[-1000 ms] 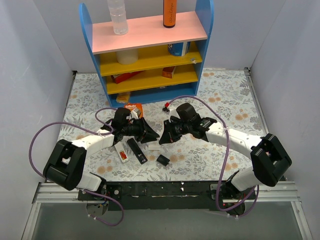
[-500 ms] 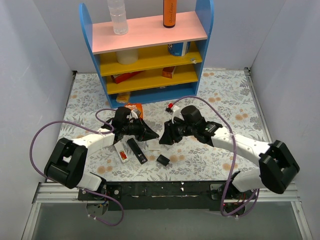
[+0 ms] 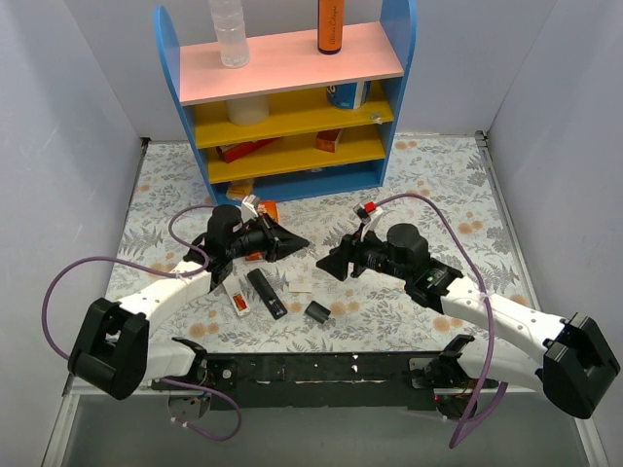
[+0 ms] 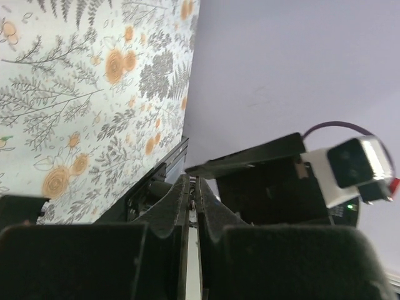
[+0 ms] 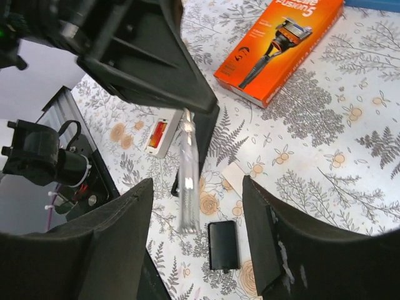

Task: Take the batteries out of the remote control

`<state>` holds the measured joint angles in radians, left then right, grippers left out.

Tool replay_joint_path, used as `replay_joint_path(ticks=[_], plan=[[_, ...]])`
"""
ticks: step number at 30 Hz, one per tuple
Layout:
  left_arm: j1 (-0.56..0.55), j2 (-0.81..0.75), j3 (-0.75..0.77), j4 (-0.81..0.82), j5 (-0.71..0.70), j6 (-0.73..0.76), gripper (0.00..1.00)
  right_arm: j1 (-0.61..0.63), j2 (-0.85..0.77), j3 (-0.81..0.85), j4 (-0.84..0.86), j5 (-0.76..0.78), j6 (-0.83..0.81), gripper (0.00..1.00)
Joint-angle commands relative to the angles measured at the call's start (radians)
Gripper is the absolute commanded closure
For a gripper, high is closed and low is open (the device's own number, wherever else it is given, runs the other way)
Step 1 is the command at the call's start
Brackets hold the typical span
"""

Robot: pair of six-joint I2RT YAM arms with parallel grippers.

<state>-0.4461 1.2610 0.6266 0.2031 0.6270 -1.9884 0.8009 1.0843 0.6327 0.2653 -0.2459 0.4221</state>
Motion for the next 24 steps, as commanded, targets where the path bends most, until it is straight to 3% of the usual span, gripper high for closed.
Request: replay_joint_path(ticks=[1, 8, 15, 24], plan=[[0.006, -0.069, -0.022, 0.091, -0.078, -0.247, 1.0, 0.006, -0.04, -0.06, 0.17, 0.092, 0.141, 0.34], [0.006, -0.109, -0.053, 0.114, -0.11, -0.268, 1.0, 0.006, 0.003, -0.059, 0.232, 0.034, 0.191, 0.36], [0.007, -0.117, -0.074, 0.124, -0.113, -0.277, 1.0, 0.004, 0.042, -0.041, 0.25, 0.011, 0.179, 0.49], [0.004, -0.109, -0.09, 0.15, -0.105, -0.293, 1.0, 0.004, 0.081, -0.019, 0.259, -0.018, 0.181, 0.52]])
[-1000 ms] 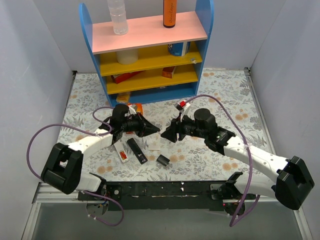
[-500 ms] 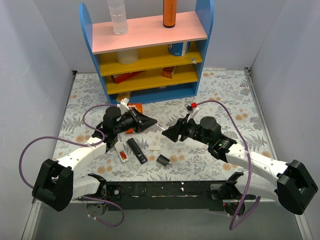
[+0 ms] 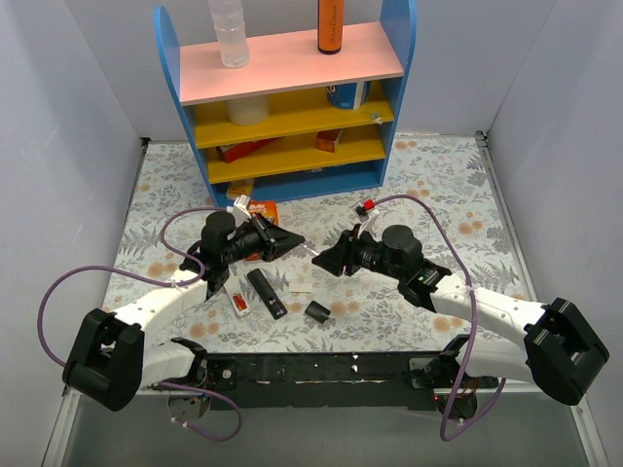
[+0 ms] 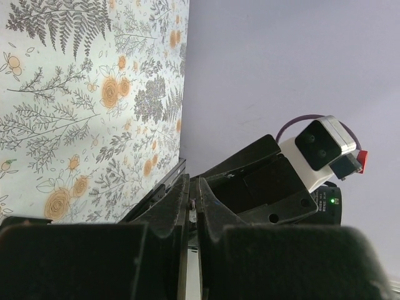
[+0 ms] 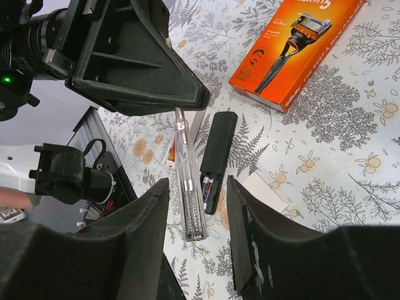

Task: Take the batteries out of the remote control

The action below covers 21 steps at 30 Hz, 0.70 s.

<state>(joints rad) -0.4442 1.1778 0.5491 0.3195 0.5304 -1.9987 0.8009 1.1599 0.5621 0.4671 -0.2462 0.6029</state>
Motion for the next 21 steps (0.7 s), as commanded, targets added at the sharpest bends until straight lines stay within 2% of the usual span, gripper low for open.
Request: replay_joint_path(ticks=[1, 5, 8, 10, 11, 12, 13, 17, 19, 21], plan=[[0.004, -0.027, -0.012, 0.033, -0.01, -0.284, 1.0, 0.004, 0.007, 0.05, 0.059, -0.018, 0.001, 0.54], [0.004, -0.035, -0.024, 0.032, -0.013, -0.284, 1.0, 0.004, 0.007, 0.048, 0.079, -0.018, 0.005, 0.67], [0.004, -0.035, -0.031, 0.042, -0.012, -0.285, 1.0, 0.004, 0.004, 0.044, 0.103, -0.031, 0.001, 0.98], [0.004, -0.033, -0.032, 0.043, 0.0, -0.272, 1.0, 0.004, 0.001, 0.047, 0.099, -0.039, -0.014, 0.99], [0.004, -0.036, -0.026, 0.024, 0.002, -0.244, 0.89, 0.004, -0.006, 0.05, 0.084, -0.036, -0.043, 0.99], [0.005, -0.04, -0.008, -0.047, -0.013, -0.226, 0.56, 0.004, -0.011, 0.055, 0.055, -0.031, -0.061, 0.99], [0.006, -0.047, 0.006, -0.084, -0.024, -0.203, 0.44, 0.004, -0.023, 0.077, -0.029, -0.001, -0.09, 0.99], [0.016, -0.078, 0.104, -0.313, -0.09, -0.048, 0.13, 0.003, -0.049, 0.148, -0.251, 0.048, -0.238, 0.99], [0.028, -0.075, 0.187, -0.472, -0.125, 0.066, 0.05, 0.004, -0.051, 0.18, -0.338, 0.054, -0.31, 0.99], [0.039, -0.057, 0.248, -0.615, -0.151, 0.182, 0.03, 0.003, -0.042, 0.24, -0.465, 0.048, -0.357, 0.99]])
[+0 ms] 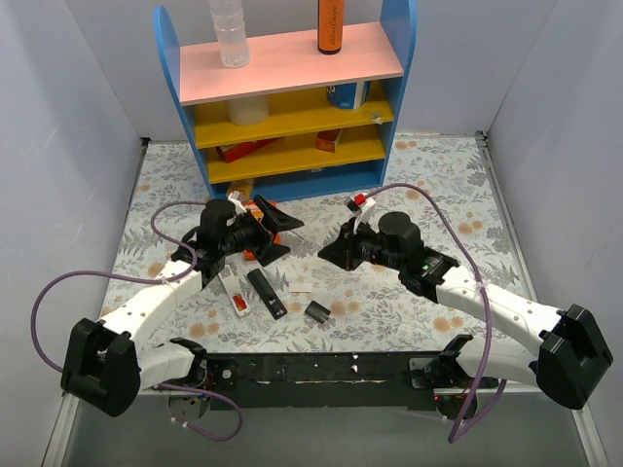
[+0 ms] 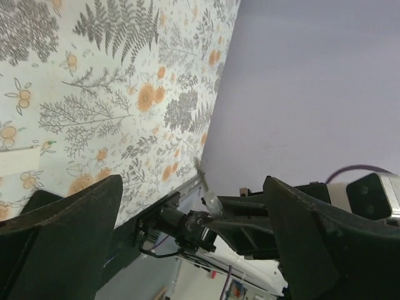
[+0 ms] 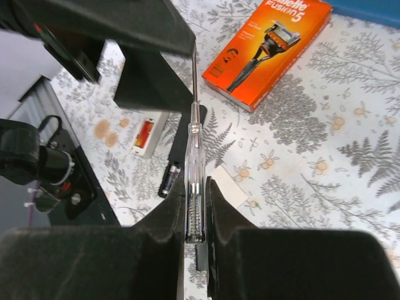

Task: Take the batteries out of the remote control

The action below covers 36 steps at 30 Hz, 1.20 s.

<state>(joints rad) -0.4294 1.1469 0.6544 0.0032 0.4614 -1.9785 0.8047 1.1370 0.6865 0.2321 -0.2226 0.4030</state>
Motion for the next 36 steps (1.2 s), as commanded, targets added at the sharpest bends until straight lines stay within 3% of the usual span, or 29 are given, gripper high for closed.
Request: replay_joint_path(ticks=[1, 6, 8, 12, 15, 19, 24, 28, 32, 36], plan=[[0.043, -0.018, 0.201, -0.34, -0.102, 0.197, 0.02, -0.001, 0.003, 0.143, -0.296, 0.023, -0.173, 0.99], [0.179, 0.02, 0.275, -0.537, -0.106, 0.372, 0.02, 0.001, 0.09, 0.329, -0.62, 0.006, -0.265, 0.99], [0.291, 0.025, 0.254, -0.54, -0.031, 0.438, 0.02, 0.005, 0.119, 0.373, -0.675, 0.009, -0.291, 0.99], [0.347, 0.085, 0.267, -0.586, -0.041, 0.566, 0.03, 0.021, 0.196, 0.501, -0.796, -0.007, -0.244, 0.99], [0.347, 0.116, 0.236, -0.582, -0.026, 0.602, 0.07, 0.024, 0.265, 0.512, -0.794, -0.153, 0.004, 0.99], [0.347, 0.086, 0.162, -0.525, 0.01, 0.615, 0.12, 0.047, 0.271, 0.431, -0.648, -0.342, 0.272, 0.99], [0.347, 0.076, 0.116, -0.509, -0.007, 0.629, 0.12, 0.054, 0.316, 0.467, -0.737, -0.285, 0.311, 0.99], [0.347, 0.085, 0.106, -0.513, -0.033, 0.644, 0.14, 0.059, 0.276, 0.377, -0.576, -0.356, 0.479, 0.99], [0.345, 0.066, 0.088, -0.49, -0.013, 0.655, 0.16, 0.06, 0.302, 0.355, -0.619, -0.343, 0.493, 0.99], [0.345, 0.07, 0.079, -0.506, -0.04, 0.667, 0.17, 0.064, 0.282, 0.285, -0.521, -0.363, 0.594, 0.99]])
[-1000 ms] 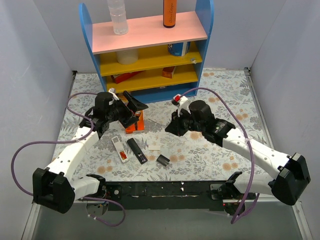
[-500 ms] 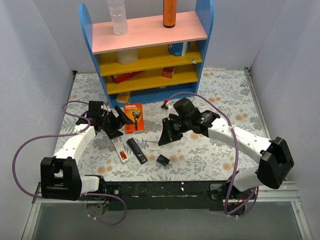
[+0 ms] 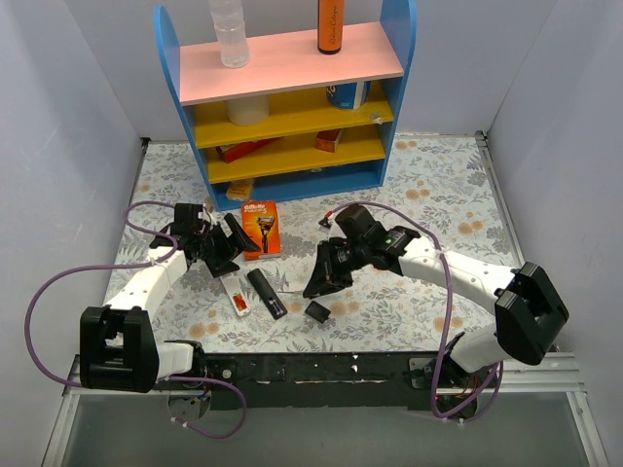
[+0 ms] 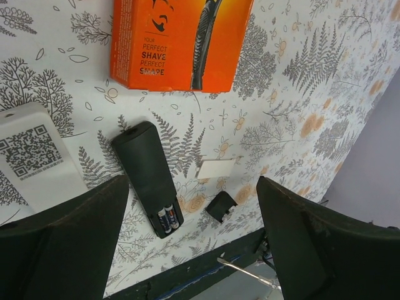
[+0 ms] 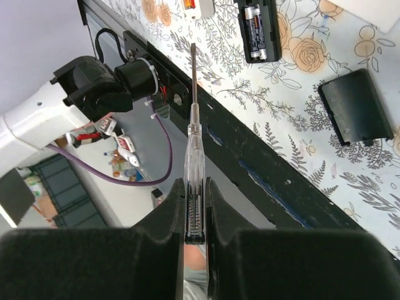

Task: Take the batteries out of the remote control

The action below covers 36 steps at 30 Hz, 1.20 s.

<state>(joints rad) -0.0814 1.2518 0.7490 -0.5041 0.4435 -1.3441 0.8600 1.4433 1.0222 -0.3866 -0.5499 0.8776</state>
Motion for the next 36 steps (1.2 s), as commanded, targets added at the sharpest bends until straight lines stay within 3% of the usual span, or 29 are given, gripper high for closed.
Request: replay_joint_path(ticks=[1, 3, 4, 8, 11, 16, 19, 24, 27, 33, 36], plan=[[-0.001, -0.035, -0.02, 0.002, -0.026, 0.033, 0.17, 0.008, -0.027, -0.05, 0.106, -0.028, 0.123, 0.99], [-0.003, -0.037, -0.036, 0.01, -0.016, 0.034, 0.18, 0.008, -0.009, -0.001, 0.086, -0.004, 0.036, 0.99], [-0.003, -0.035, -0.04, 0.015, -0.011, 0.034, 0.18, 0.008, 0.005, 0.039, -0.004, 0.013, -0.02, 0.99], [-0.003, -0.034, -0.017, -0.039, -0.072, 0.027, 0.19, 0.011, 0.086, 0.235, -0.251, 0.215, -0.445, 0.99], [-0.001, -0.028, 0.021, -0.08, -0.15, 0.017, 0.17, 0.025, 0.124, 0.328, -0.322, 0.332, -0.635, 0.99], [0.008, 0.006, 0.055, -0.113, -0.143, 0.013, 0.16, 0.135, 0.123, 0.381, -0.336, 0.545, -1.015, 0.99], [0.04, 0.009, 0.058, -0.122, -0.12, 0.005, 0.15, 0.235, 0.121, 0.365, -0.308, 0.7, -1.127, 0.99], [0.135, 0.014, 0.053, -0.116, 0.003, 0.02, 0.15, 0.367, 0.17, 0.354, -0.293, 0.891, -1.177, 0.99], [0.15, 0.026, 0.052, -0.126, 0.006, 0.046, 0.17, 0.431, 0.192, 0.366, -0.279, 0.979, -1.201, 0.99], [0.154, 0.017, 0.012, -0.106, 0.033, 0.057, 0.2, 0.557, 0.192, 0.326, -0.204, 1.122, -1.364, 0.99], [0.154, 0.021, -0.008, -0.083, 0.07, 0.059, 0.23, 0.585, 0.204, 0.331, -0.207, 1.119, -1.405, 0.99]])
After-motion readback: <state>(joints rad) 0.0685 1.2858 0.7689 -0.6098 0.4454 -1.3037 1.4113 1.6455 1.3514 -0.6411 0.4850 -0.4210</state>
